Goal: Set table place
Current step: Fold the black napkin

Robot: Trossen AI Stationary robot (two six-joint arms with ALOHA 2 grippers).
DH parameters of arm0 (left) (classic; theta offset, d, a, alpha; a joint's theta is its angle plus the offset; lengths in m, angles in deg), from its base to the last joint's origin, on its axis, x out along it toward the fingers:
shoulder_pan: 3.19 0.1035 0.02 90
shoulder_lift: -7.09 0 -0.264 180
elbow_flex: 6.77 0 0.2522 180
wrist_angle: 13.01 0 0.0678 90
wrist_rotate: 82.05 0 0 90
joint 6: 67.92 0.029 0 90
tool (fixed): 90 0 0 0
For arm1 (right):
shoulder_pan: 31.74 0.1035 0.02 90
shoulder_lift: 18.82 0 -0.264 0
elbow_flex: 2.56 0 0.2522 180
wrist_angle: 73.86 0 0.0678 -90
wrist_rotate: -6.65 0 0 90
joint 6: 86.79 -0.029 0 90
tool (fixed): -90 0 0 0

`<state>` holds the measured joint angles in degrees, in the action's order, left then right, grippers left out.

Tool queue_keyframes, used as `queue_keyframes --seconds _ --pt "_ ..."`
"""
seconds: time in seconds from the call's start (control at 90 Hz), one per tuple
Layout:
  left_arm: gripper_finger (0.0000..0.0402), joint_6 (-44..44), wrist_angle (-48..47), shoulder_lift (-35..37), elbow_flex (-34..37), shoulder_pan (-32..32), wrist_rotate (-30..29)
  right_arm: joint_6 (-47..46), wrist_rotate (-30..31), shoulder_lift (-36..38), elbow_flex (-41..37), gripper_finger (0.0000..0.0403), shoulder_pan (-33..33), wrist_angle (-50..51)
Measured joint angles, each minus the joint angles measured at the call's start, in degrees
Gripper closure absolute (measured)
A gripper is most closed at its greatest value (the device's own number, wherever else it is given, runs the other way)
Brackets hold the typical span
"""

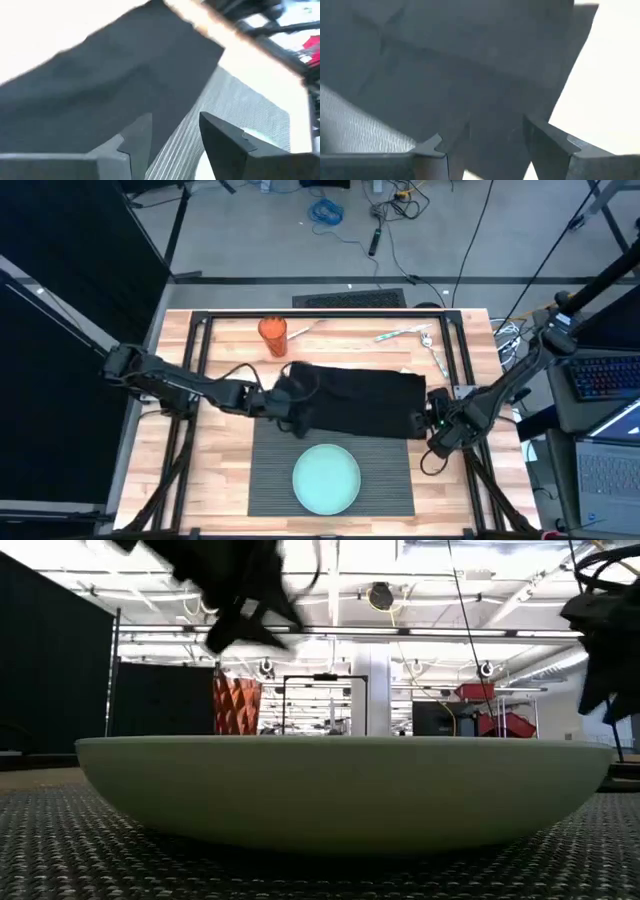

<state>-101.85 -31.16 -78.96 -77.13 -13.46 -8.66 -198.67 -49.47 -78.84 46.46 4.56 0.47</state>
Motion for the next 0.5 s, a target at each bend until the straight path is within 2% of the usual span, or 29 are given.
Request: queue_keyframes --seconds 0.1,0.189,0.256,0.378,0.5 --pt "0.0251 7.5 -1.2 -4.9 -5.9 0.8 -0.3 3.7 2.9 2.5 0.0 0.0238 -5.3 0.7" --pt "0.0251 11.3 -0.9 -10.9 -10.6 1.7 2.5 9.3 3.4 4.2 0.0 0.0238 -10.8 0.7" --pt "0.0251 12.3 -5.7 -13.6 -12.0 2.0 3.0 13.6 3.0 4.9 0.0 0.0238 -15.2 0.7" --pt "0.0251 9.3 -13.9 -14.0 -9.5 2.4 0.5 24.4 -2.0 5.6 0.0 0.0238 -21.2 -3.4" --pt "0.0251 4.1 -15.4 -9.8 -3.4 2.2 -0.8 38.8 -5.7 5.4 0.0 0.0238 -22.9 -19.5"
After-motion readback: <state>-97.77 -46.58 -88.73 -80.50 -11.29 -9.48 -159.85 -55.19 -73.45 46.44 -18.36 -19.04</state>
